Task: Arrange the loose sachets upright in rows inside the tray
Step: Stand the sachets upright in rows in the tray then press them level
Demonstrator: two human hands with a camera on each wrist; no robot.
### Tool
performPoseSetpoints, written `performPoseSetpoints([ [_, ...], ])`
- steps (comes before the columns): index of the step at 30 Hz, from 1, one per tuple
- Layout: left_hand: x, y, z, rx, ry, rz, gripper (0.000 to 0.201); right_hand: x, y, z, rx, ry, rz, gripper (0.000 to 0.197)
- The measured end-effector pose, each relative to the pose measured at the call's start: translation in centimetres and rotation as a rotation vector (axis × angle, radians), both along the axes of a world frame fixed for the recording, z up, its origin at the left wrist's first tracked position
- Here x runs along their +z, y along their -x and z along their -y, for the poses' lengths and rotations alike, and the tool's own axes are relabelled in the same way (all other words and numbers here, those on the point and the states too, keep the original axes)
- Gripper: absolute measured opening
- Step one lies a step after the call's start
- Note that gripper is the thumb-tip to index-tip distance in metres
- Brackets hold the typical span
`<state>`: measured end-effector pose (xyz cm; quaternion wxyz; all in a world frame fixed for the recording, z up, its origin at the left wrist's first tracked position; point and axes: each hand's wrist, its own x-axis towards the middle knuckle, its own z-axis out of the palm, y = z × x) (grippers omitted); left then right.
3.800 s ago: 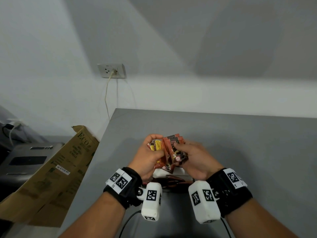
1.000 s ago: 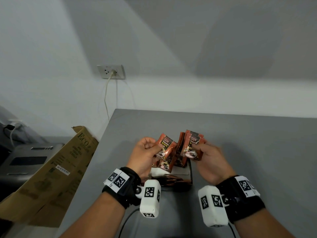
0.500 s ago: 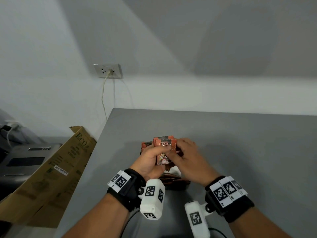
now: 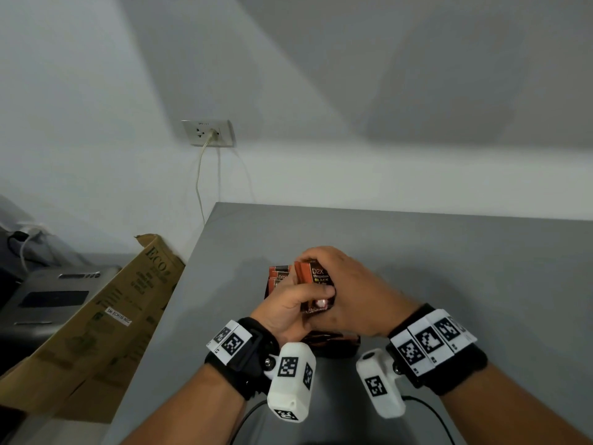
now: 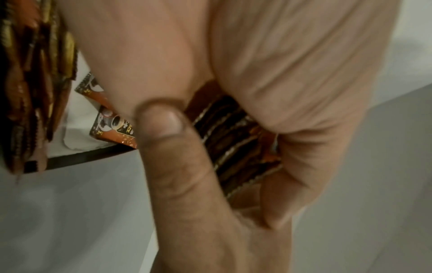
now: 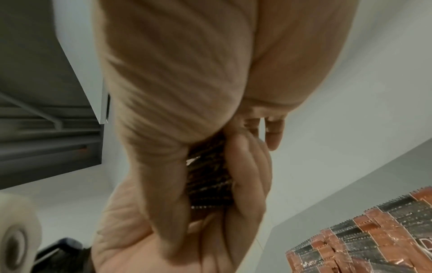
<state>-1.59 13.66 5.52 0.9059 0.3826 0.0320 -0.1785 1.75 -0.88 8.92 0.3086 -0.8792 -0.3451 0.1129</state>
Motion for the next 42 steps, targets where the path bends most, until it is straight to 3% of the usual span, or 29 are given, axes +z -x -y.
performPoseSetpoints([
  [2,-0.3,0.0,0.0,0.021,0.035,0.015,0.074,-0.2,0.1,-0.3,-0.005,-0.034,-0.009,0.079],
  [6,-0.1,0.0,0.0,0.051,0.132,-0.003,0.065,-0.2,0.1,-0.5,-0.037,-0.053,0.024,0.071],
  [11,-0.1,-0.5,-0.1,0.161,0.055,-0.052,0.067,-0.1,0.4,-0.5,-0.053,-0.059,0.048,0.075],
  [17,0.4,-0.9,-0.7,0.112,-0.071,-0.012,0.064,0.6,-0.1,0.0,-0.057,-0.100,-0.003,0.088],
  [22,1.1,-1.7,-1.4,0.114,-0.156,0.070,0.074,1.6,-1.8,1.0,-0.210,-0.301,-0.119,0.038],
  [27,0.7,-1.8,-1.3,0.135,-0.279,0.101,0.076,1.3,-2.8,1.2,-0.203,-0.273,-0.151,0.021],
  [31,0.2,-2.0,-2.4,0.249,-0.332,0.011,0.068,0.6,-4.2,2.6,-0.313,-0.284,-0.132,0.013],
  [34,-0.6,-2.1,-3.9,0.345,-0.354,-0.066,0.050,-1.2,-5.3,3.7,-0.436,-0.090,-0.078,0.016],
  [37,-1.3,-1.9,-4.4,0.364,-0.400,-0.110,0.039,-3.8,-5.2,3.5,-0.453,0.126,-0.139,0.020],
  [42,-1.4,-1.6,-4.2,0.360,-0.405,-0.139,0.032,-6.5,-4.7,2.0,-0.509,0.272,-0.148,0.010],
])
